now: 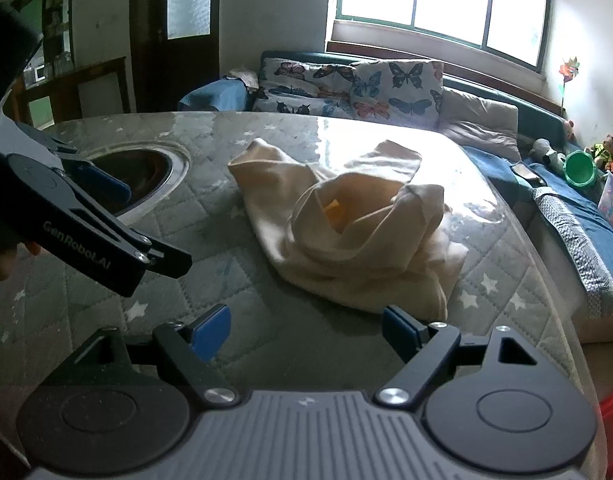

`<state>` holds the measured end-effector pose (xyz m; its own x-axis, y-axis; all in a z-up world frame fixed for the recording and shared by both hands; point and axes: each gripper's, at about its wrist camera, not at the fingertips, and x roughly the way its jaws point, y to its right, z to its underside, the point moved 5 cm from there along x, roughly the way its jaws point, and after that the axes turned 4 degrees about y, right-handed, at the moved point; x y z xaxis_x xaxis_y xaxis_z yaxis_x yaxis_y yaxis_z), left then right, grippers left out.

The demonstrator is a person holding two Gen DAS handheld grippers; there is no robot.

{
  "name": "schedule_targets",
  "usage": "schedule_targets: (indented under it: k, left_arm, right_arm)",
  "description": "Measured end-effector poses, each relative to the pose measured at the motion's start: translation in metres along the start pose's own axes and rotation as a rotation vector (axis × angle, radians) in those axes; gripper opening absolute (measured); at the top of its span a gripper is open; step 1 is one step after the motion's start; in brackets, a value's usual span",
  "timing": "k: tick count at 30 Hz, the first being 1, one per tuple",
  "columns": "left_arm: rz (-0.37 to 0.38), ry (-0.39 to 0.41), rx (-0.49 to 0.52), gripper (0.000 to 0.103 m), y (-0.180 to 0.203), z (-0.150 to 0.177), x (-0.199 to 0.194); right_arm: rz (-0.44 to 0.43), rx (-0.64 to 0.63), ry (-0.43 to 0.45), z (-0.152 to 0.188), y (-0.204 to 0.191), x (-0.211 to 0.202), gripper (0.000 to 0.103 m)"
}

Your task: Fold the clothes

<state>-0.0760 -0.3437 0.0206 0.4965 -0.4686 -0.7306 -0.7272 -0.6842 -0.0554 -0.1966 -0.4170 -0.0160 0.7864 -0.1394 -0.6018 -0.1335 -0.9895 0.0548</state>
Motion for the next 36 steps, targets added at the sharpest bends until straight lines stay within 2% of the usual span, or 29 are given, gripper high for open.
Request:
schedule_targets:
  k: [8, 14, 18, 22, 26, 28, 29, 30, 31, 33, 36]
  left_arm:
    - [-0.028, 0.001, -0.022, 0.103, -0.016, -0.013, 0.010]
    - [-0.045, 0.008, -0.017, 0.102, -0.023, -0.017, 0.016]
    - [-0.051, 0.007, -0.013, 0.102, -0.025, -0.017, 0.018]
    - [-0.054, 0.008, -0.008, 0.100, -0.028, -0.014, 0.019]
    - [-0.061, 0.004, -0.018, 0.098, -0.035, -0.012, 0.021]
    - [-0.065, 0.002, -0.028, 0.098, -0.040, -0.011, 0.022]
    - [-0.066, 0.002, -0.031, 0.098, -0.042, -0.011, 0.022]
    - [-0.066, 0.002, -0.033, 0.098, -0.043, -0.011, 0.022]
    - [-0.067, 0.002, -0.035, 0.098, -0.044, -0.010, 0.022]
    - [-0.066, 0.003, -0.038, 0.098, -0.046, -0.010, 0.022]
    - [-0.065, 0.002, -0.042, 0.098, -0.048, -0.009, 0.023]
  right_arm:
    - [0.014, 0.021, 0.049, -0.027, 0.017, 0.003, 0.082]
    - [-0.007, 0.027, 0.095, -0.052, 0.024, 0.009, 0.077]
    - [-0.047, 0.065, 0.100, -0.068, 0.028, 0.023, 0.065]
    - [-0.094, 0.115, 0.069, -0.077, 0.031, 0.044, 0.055]
    - [-0.087, 0.144, 0.023, -0.080, 0.036, 0.067, 0.047]
    - [-0.086, 0.155, 0.006, -0.077, 0.039, 0.075, 0.029]
    - [-0.087, 0.163, -0.003, -0.074, 0.040, 0.078, 0.024]
    - [-0.088, 0.172, -0.008, -0.072, 0.042, 0.080, 0.013]
    - [-0.089, 0.175, -0.011, -0.069, 0.043, 0.080, 0.009]
    - [-0.087, 0.158, -0.008, -0.061, 0.041, 0.076, 0.005]
    - [-0.104, 0.111, 0.005, -0.052, 0.035, 0.064, 0.005]
